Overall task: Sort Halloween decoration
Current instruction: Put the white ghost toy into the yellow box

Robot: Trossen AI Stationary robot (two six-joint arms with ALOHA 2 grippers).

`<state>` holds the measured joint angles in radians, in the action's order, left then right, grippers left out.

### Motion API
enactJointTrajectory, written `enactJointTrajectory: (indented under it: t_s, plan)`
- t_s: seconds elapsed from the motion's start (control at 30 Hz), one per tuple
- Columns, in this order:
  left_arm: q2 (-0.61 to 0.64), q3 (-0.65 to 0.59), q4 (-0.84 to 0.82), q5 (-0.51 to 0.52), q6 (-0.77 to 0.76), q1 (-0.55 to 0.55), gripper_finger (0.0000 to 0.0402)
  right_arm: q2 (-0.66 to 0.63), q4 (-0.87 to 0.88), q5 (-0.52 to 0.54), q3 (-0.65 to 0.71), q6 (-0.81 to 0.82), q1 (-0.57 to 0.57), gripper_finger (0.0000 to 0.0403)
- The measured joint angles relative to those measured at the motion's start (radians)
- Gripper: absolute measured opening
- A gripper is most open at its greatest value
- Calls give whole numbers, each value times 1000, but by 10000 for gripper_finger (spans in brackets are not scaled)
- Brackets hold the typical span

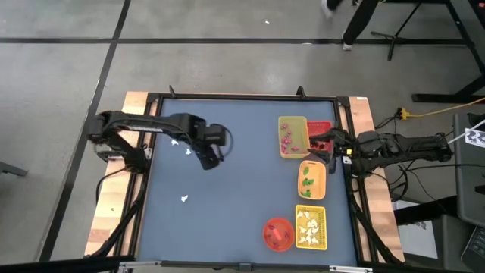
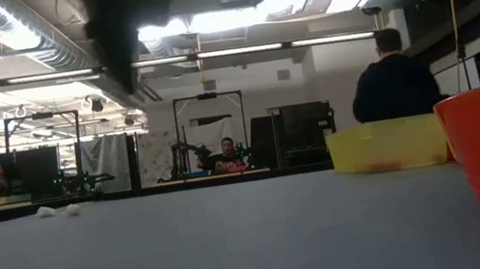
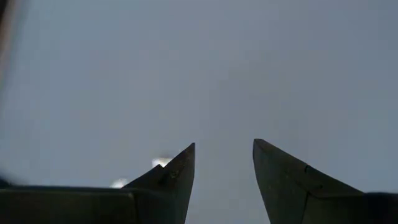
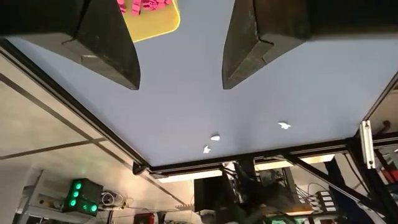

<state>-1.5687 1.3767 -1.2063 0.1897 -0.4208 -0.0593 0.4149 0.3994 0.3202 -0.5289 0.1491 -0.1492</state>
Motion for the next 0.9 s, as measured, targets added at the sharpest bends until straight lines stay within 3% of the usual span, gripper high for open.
enactJointTrajectory:
  t_s: [0.23,0.53,0.73,0.9]
  plan:
    - [228,-356,91,-15,-42,-167,146,-12,1,0,0,-20,0,225]
    - [279,-561,121,61,-43,-329,146,-11,1,0,0,-24,0,225]
    - [278,-654,250,-103,-87,-376,146,-11,1,0,0,-24,0,225]
    - [278,-682,320,-174,-224,-376,146,-11,2,0,0,-24,0,225]
